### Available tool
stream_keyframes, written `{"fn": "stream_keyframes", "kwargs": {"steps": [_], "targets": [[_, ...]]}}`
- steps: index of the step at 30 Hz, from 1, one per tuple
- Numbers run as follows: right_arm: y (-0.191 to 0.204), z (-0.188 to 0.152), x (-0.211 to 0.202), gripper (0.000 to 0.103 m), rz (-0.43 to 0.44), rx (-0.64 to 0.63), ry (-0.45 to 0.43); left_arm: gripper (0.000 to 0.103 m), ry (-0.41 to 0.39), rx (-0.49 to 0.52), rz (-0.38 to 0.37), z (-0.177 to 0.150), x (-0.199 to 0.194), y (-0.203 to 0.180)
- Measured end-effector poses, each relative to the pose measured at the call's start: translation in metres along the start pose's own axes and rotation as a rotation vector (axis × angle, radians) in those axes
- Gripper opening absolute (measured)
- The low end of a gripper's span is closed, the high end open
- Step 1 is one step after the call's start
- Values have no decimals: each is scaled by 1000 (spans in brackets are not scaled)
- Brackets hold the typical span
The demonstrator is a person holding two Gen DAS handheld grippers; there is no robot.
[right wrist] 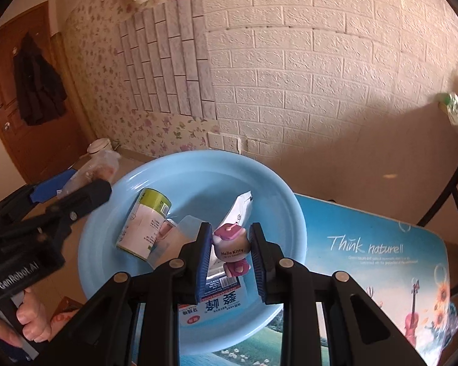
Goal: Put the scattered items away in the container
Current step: 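Open both grippers to drop the snack bag and figure into the basin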
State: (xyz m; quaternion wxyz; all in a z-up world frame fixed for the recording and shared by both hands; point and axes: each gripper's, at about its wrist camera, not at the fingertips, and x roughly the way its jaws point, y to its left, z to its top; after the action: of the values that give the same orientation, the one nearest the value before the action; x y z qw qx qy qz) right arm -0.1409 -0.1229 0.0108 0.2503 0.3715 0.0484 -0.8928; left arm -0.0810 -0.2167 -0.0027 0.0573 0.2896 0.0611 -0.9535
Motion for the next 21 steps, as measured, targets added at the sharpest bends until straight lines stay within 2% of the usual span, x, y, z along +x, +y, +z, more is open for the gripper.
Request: {"fn": "stream_keyframes", "kwargs": {"steps": [4,18,21], "targets": [[1,-2,8,26,-10,31,6,67,14,-6,8,1,9,2],[8,-8,47,26,-29,0,48,67,62,30,8,-10,50,-3],[10,-11,51,28,-9,-5,59,73,73,24,18,-11,55,-3]]}}
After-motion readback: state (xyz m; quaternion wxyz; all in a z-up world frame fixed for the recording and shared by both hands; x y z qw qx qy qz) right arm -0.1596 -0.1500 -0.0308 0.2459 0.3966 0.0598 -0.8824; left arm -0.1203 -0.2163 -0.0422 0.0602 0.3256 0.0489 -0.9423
